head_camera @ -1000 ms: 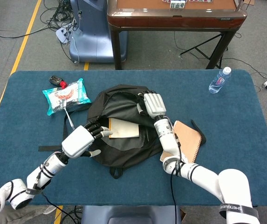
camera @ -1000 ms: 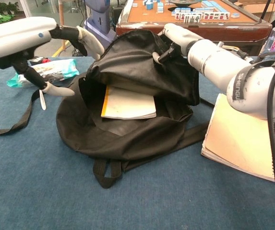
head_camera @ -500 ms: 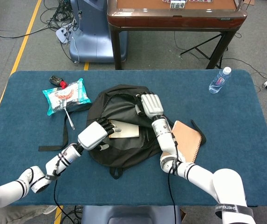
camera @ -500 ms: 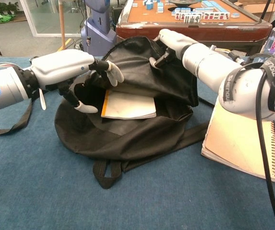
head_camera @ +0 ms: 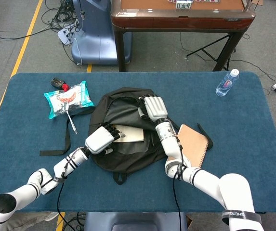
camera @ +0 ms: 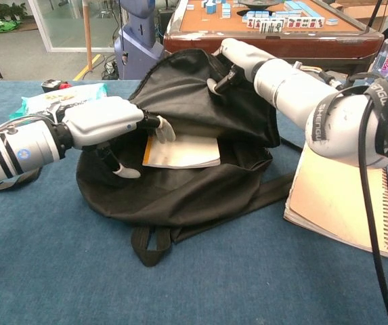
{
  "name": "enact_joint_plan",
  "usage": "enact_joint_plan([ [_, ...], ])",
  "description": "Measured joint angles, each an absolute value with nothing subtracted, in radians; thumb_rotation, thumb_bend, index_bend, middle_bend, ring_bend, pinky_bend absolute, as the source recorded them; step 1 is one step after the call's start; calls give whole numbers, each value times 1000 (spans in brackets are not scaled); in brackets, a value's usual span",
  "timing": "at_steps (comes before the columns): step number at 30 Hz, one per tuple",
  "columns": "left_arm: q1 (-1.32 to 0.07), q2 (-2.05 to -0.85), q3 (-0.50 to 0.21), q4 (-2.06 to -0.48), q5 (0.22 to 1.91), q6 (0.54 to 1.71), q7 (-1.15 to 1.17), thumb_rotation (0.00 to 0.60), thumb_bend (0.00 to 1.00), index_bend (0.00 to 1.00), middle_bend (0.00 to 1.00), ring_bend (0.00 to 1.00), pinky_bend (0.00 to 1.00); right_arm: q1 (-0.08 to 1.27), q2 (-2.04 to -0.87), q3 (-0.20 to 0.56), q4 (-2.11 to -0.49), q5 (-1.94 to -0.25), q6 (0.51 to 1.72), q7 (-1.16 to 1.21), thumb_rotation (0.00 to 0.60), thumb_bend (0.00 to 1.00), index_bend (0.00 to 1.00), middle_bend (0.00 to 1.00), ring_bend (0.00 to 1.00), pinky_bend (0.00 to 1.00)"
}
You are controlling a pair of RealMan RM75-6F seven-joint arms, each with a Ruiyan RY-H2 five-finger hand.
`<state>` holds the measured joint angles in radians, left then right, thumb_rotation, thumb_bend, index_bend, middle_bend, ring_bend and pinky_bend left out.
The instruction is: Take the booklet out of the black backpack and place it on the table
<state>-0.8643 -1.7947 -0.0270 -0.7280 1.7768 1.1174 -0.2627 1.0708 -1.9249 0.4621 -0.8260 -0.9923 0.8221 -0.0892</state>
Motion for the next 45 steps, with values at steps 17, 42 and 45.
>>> enact_joint_plan([
  [17,-922,-1899,-20,-540,1697,1040,-307,600,197,355,341,327,274,1073,-1926,454,-822,-991,811,-86,600,462,619,394,268,242],
  [42,-933,-2018,-65,-415,1589,1051,-323,600,299,579,519,487,398,1073,-1931,449,-800,-999,802,-65,600,460,619,394,268,242],
  [45,-930,-2033,-69,-402,1583,1073,-319,600,380,646,553,514,420,1073,-1931,450,-799,-998,801,-64,600,458,619,394,268,242],
])
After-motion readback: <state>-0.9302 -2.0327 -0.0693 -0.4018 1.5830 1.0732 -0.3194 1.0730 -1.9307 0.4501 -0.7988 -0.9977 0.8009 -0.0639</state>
